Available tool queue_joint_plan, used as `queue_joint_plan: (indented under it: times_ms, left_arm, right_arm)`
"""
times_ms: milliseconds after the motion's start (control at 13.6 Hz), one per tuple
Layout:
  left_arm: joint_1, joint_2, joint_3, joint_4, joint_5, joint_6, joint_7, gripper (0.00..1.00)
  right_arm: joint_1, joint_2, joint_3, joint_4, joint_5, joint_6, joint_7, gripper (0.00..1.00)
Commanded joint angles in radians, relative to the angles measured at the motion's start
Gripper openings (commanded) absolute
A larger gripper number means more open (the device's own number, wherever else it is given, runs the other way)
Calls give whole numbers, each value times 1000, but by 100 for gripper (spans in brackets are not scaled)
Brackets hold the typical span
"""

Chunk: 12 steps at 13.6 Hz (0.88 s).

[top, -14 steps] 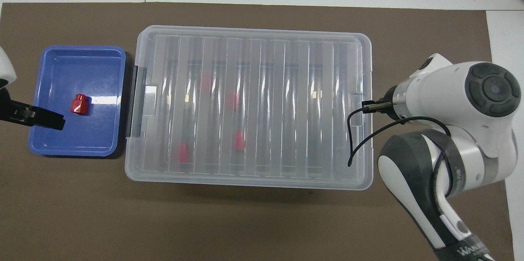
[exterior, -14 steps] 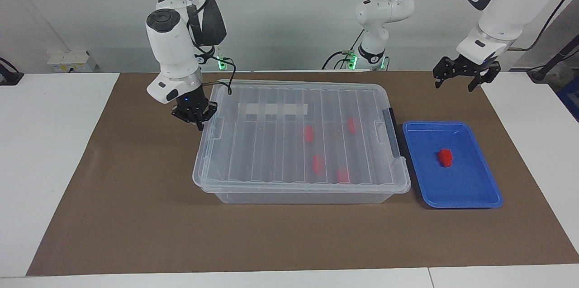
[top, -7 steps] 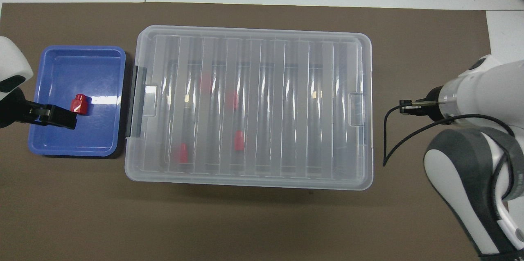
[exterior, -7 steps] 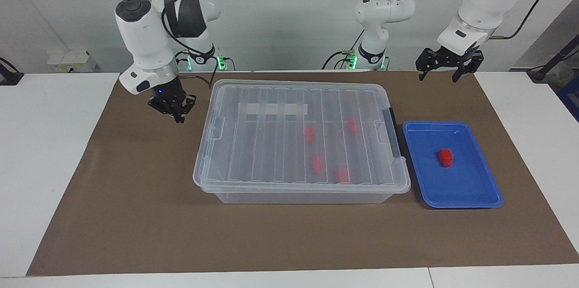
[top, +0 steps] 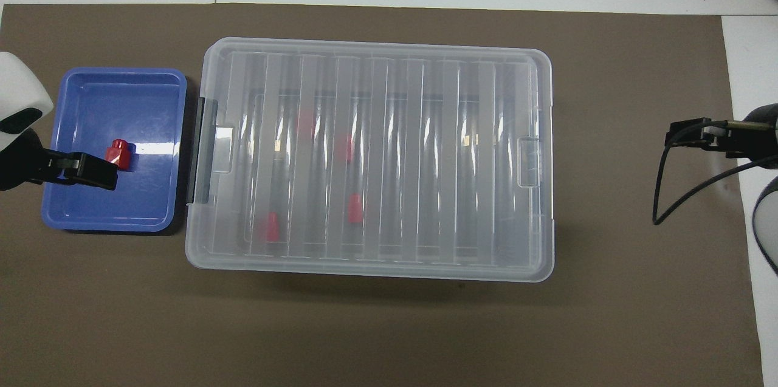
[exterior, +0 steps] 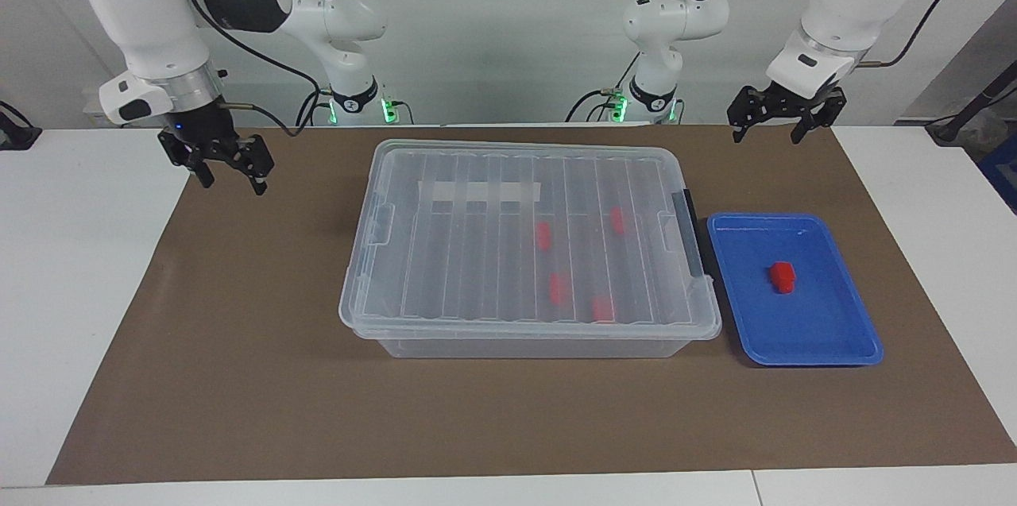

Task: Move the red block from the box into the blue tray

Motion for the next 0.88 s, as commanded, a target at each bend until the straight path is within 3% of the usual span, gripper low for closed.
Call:
queue_joint_plan:
  times_ms: [0,147,368,810]
  left_arm:
    - [-3,-13,2,-10,13,6,-19,100]
    - [2,-13,2,-11,13,6,-12,100]
    - [9,-13,4,-11,13,5,-16,100]
    - [12,-13,7,-10,13,5,-16,100]
  right_arm:
    - [-13,92,9,206,-1,-141,-19,100]
    - [-13,112,9,278,-1,-235,-19,100]
    - [7,75,12,257,1,-310,-16,100]
    - [4,71,14,243,19,-297,-26,100]
